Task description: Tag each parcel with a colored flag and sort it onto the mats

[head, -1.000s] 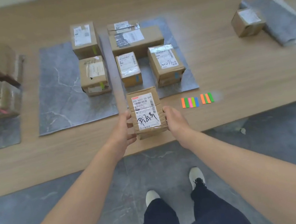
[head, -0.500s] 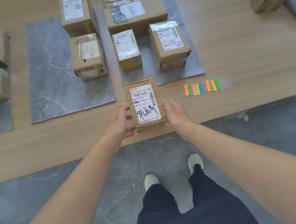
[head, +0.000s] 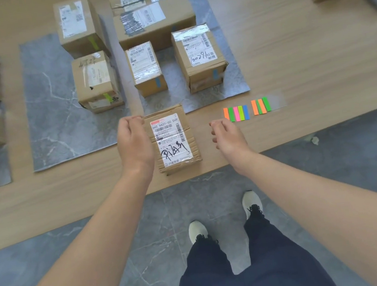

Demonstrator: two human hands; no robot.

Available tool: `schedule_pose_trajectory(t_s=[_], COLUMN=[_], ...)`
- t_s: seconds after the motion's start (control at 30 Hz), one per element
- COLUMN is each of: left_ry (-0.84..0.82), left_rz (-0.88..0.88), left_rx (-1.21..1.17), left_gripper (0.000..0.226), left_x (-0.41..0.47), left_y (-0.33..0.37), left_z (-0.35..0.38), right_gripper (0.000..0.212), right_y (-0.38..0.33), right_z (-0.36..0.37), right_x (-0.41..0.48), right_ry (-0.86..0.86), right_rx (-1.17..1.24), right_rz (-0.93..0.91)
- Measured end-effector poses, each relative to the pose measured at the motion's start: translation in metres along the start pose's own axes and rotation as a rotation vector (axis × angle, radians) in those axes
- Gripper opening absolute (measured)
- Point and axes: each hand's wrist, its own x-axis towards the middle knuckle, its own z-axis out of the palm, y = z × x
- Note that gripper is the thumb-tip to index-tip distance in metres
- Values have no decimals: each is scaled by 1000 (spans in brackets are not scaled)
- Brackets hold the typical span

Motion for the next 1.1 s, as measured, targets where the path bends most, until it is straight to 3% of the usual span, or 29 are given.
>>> schedule_pose_trajectory(t_s=[0.3, 0.53, 0.8, 1.1], left_ry=[-194, -327, -395, -509], left_rz=[-79, -127, -195, 76], left_rx=[-109, -71, 44, 438], left_gripper=[28, 28, 26, 27], left_x=[-11, -16, -13, 0], left_y=[19, 2, -29, -58], left_z=[79, 140, 194, 206], right_gripper=[21, 42, 36, 36], right_y=[9, 17, 30, 14], right_z=[-62, -108, -120, -122], right_x=[37, 83, 126, 152], right_ry=[92, 92, 7, -61], right_rx=[-122, -437, -799, -876], right_rz=[-111, -221, -372, -328])
